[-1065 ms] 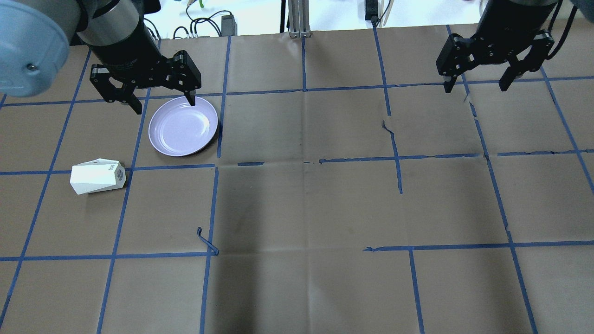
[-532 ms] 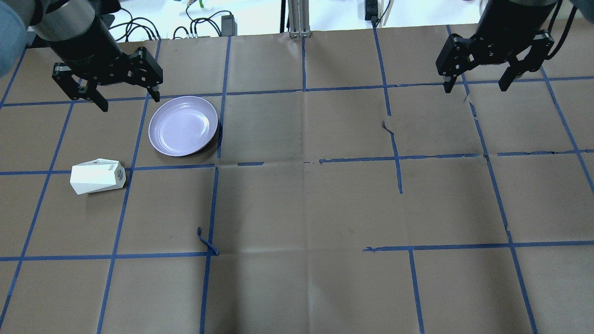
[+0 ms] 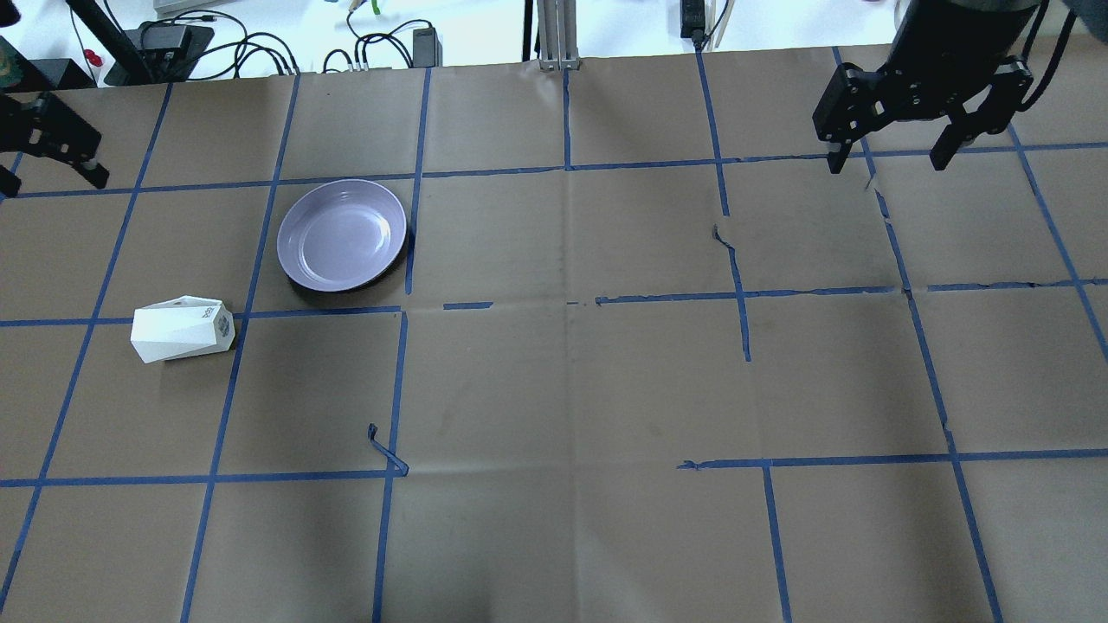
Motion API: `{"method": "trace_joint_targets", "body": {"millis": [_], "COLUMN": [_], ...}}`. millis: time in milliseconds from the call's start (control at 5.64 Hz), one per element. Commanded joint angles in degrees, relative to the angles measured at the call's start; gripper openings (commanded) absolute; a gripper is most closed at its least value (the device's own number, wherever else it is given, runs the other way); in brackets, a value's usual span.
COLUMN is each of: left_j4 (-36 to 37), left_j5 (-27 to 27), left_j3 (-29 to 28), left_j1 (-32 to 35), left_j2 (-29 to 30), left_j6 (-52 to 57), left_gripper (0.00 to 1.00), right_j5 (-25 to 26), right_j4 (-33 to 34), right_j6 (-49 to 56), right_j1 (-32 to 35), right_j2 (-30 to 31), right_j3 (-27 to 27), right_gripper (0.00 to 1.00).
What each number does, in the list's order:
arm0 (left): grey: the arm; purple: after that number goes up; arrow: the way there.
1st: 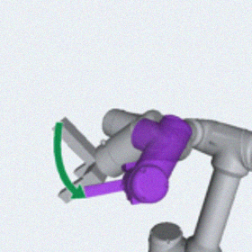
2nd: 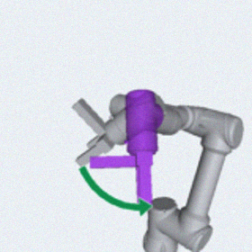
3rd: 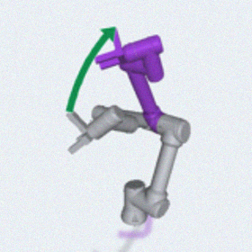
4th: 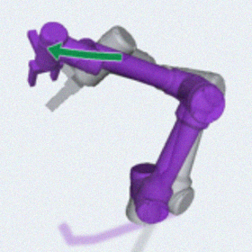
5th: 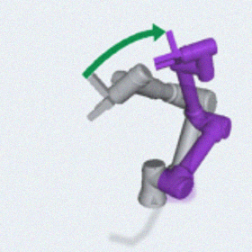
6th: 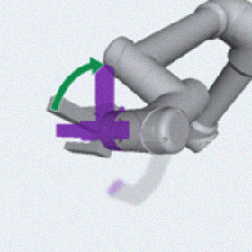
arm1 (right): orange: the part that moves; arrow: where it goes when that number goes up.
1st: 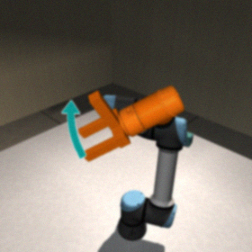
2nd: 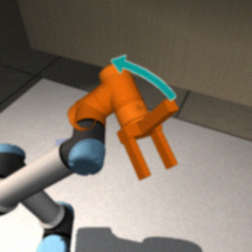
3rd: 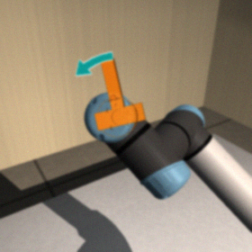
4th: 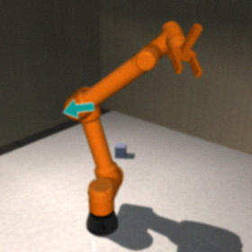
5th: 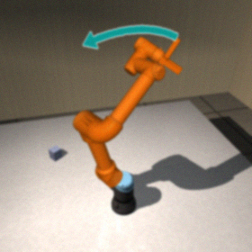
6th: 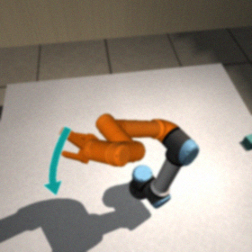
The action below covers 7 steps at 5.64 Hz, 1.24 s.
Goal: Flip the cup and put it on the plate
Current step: 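Move the left gripper from above the lavender plate toward the white mug, then lower the left gripper beside the lying white mug's open end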
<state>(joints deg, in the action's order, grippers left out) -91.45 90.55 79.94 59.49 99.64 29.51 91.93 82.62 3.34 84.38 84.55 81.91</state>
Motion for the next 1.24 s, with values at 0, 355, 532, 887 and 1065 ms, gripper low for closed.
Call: {"method": "trace_joint_targets", "body": {"millis": [0, 355, 532, 887, 1065], "left_j4": [-0.2, -1.4, -4.2, -12.9, -16.2], "left_j5": [0.2, -6.6, -16.4, -34.6, -38.7], "left_j3": [-1.7, -1.7, -1.8, -1.8, -1.8], "left_j1": [-11.1, -13.9, -19.3, -23.7, -24.3], "left_j2": [2.1, 4.7, 8.2, 18.3, 23.6], "left_j6": [14.8, 17.4, 18.6, 24.7, 30.5], "left_gripper": [0.99, 0.99, 0.99, 0.99, 0.99], "right_j5": [0.0, 0.0, 0.0, 0.0, 0.0], "right_j4": [0.0, 0.0, 0.0, 0.0, 0.0], "right_j6": [0.0, 0.0, 0.0, 0.0, 0.0], "right_j1": [0.0, 0.0, 0.0, 0.0, 0.0], "right_j2": [0.0, 0.0, 0.0, 0.0, 0.0], "right_j3": [0.0, 0.0, 0.0, 0.0, 0.0], "right_gripper": [1.0, 1.0, 1.0, 1.0, 1.0]}}
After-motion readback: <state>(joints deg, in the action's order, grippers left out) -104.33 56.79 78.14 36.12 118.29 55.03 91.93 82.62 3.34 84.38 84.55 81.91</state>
